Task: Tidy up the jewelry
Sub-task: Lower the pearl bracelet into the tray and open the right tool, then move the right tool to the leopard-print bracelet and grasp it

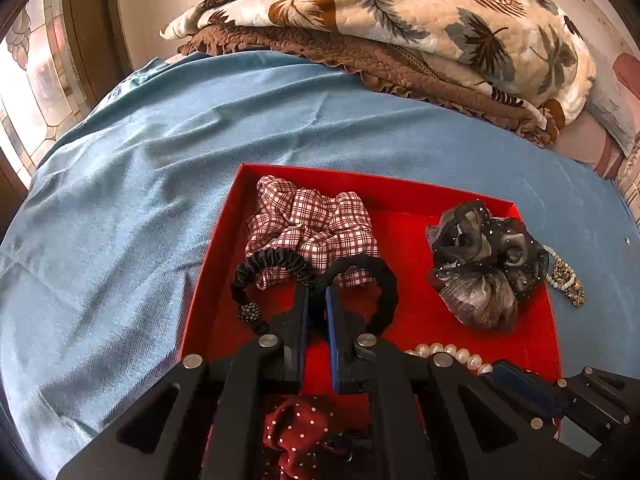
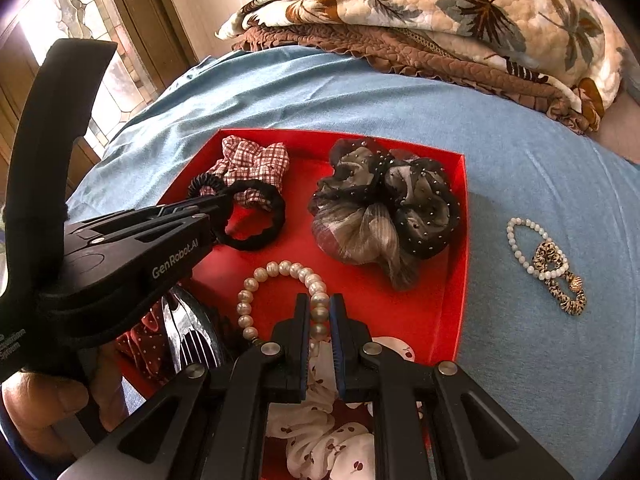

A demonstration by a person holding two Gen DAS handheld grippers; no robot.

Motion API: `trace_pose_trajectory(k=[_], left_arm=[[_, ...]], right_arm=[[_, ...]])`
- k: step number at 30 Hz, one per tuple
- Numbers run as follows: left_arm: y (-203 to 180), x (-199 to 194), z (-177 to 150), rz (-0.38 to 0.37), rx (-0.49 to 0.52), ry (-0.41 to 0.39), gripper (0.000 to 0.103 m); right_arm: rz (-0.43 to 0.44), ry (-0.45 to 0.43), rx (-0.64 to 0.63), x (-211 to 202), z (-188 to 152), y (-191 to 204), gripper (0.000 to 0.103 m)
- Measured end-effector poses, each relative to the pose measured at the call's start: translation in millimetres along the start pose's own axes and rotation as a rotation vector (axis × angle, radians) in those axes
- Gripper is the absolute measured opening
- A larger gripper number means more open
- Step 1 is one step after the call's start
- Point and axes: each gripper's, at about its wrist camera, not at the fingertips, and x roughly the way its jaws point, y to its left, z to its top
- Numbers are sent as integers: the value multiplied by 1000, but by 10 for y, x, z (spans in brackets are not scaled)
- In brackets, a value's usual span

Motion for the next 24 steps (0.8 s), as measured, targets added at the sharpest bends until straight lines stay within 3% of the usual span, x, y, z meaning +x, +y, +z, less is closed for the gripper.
trace_pose_trajectory(k=[6,8,10,15,17,21,24], left_arm=[[7,-15,-7,3,1,1,9],[3,-27,-9,1,0,0,14],[-5,-71,-19,2,-3,-12,27],[-63,-231,-57,0,17,-55,43],[-102,-294,-83,2,33,-70,46],[-191,-421,-132,5,55,-102,53],[-230,-541,-168,11,50,-145,53]], right_arm=[[-10,-13,5,-52,-18,-8,12],[-14,-18,4,-85,-19,-9,12],[-17,-26,4,-138,-29,-18,12],[-23,-55,9,-333,-64,-68,12],[-28,-70,13,-437,-89,-110,13],[-46,-99,30,-646,-149,-253,26],[-77,-116,48,-805,-220,-451,27]])
